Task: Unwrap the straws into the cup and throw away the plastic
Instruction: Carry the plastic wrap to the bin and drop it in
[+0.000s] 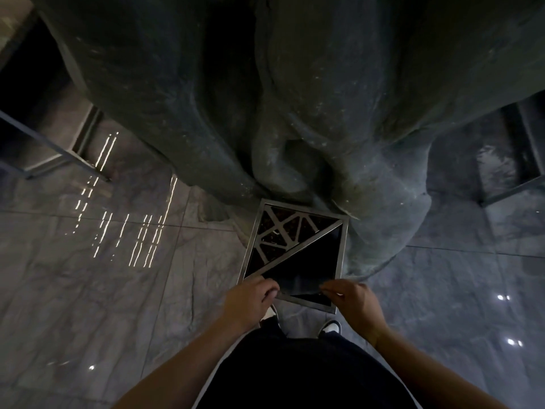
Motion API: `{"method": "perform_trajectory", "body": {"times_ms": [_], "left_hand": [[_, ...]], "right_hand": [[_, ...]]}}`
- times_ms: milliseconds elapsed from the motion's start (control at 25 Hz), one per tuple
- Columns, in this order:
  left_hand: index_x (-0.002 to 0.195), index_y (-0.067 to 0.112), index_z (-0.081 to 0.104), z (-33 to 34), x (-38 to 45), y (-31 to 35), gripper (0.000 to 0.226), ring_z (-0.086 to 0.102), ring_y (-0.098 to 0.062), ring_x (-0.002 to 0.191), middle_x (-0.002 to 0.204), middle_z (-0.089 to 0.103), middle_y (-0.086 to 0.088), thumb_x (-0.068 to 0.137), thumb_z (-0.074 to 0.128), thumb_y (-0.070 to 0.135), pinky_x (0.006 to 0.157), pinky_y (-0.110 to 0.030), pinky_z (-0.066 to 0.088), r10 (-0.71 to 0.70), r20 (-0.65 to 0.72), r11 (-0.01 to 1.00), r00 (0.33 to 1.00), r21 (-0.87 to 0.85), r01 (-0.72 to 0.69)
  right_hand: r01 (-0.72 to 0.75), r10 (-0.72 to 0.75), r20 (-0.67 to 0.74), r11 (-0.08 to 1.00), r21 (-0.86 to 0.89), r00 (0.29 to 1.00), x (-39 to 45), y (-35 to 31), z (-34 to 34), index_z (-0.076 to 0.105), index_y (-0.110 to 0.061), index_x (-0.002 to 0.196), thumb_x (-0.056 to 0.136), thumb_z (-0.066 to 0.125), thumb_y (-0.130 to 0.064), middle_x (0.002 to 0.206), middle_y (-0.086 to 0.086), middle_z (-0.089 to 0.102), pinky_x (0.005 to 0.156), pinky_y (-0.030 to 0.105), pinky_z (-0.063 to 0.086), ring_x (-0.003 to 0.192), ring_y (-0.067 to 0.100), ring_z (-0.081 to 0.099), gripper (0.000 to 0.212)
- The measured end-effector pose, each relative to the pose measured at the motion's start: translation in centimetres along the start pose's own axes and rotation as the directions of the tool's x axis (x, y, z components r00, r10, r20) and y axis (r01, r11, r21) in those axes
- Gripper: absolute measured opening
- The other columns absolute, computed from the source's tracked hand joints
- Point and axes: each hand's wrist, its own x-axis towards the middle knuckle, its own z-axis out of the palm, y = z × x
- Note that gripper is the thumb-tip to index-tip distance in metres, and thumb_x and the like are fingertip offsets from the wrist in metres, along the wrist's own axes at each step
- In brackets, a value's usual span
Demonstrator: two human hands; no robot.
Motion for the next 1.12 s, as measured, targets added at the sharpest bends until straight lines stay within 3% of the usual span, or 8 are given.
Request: {"method": "perform_trajectory", "body": {"times_ms": [160,280,360,480,600,840,1120], "left_hand": [[0.113,0.027,0.059,1.1,0.8,-0.1,0.024,0.061,-0.015,0.101,0.111,0.061,0.006,0.100,0.040,0.034,0.081,-0.034,0.051,-0.056,0.055,0.990,0.997,0.136,0.048],[0.113,0.024,0.058,1.8,1.3,-0.4,0.024,0.062,-0.021,0.101,0.111,0.062,0.003,0.101,0.038,0.031,0.080,-0.037,0.052,-0.065,0.094,0.966,0.993,0.255,0.040],[0.110,0.023,0.058,2.5,1.4,-0.8,0.022,0.063,-0.022,0.100,0.109,0.064,0.001,0.100,0.039,0.029,0.080,-0.037,0.053,-0.063,0.106,0.956,0.992,0.291,0.030],[0.108,0.024,0.059,3.1,1.7,-1.0,0.024,0.064,-0.022,0.099,0.108,0.064,0.002,0.100,0.038,0.031,0.077,-0.035,0.050,-0.086,0.090,0.964,0.992,0.260,0.060],[0.105,0.025,0.058,3.4,2.4,-1.6,0.021,0.064,-0.022,0.095,0.107,0.063,0.003,0.099,0.039,0.030,0.073,-0.034,0.048,-0.123,0.108,0.975,0.986,0.199,0.100],[0.108,0.026,0.058,3.5,3.4,-2.6,0.016,0.062,-0.019,0.099,0.111,0.062,0.004,0.094,0.051,0.029,0.078,-0.033,0.049,-0.127,0.191,0.987,0.973,0.122,0.105],[0.115,0.028,0.058,3.4,4.3,-3.6,0.025,0.063,-0.018,0.101,0.114,0.064,0.003,0.090,0.058,0.027,0.087,-0.039,0.053,-0.167,0.279,0.986,0.946,0.024,0.167]], "right_hand": [[-0.075,0.081,0.107,0.995,-0.062,0.991,0.1,0.2,1.3,0.071,-0.027,0.105,0.094,0.056,-0.030,0.103,-0.004,0.075,0.071,0.030,0.058,0.084,0.011,0.069,0.019],[-0.080,0.109,0.156,0.980,-0.184,0.982,0.1,0.4,1.7,0.070,-0.022,0.097,0.096,0.049,-0.032,0.098,0.000,0.074,0.067,0.032,0.057,0.080,0.013,0.067,0.023],[-0.097,0.142,0.183,0.967,-0.234,0.973,0.1,0.5,1.9,0.070,-0.024,0.104,0.096,0.048,-0.033,0.100,0.000,0.073,0.067,0.029,0.056,0.084,0.014,0.066,0.025],[-0.098,0.177,0.229,0.943,-0.319,0.957,0.1,0.3,2.4,0.065,-0.032,0.117,0.096,0.048,-0.030,0.105,-0.001,0.071,0.072,0.029,0.052,0.095,0.017,0.064,0.027],[-0.083,0.215,0.286,0.907,-0.412,0.934,0.1,0.2,3.0,0.064,-0.031,0.109,0.096,0.042,-0.027,0.102,0.001,0.072,0.072,0.034,0.051,0.097,0.021,0.062,0.026],[-0.166,0.316,0.325,0.895,-0.414,0.892,1.2,-0.6,3.9,0.064,-0.028,0.112,0.095,0.041,-0.028,0.111,0.002,0.071,0.084,0.040,0.055,0.102,0.022,0.063,0.029],[-0.233,0.351,0.282,0.896,-0.378,0.893,1.1,-0.8,4.6,0.053,-0.033,0.131,0.093,0.046,-0.033,0.126,0.001,0.065,0.092,0.037,0.052,0.112,0.021,0.061,0.038]]}}
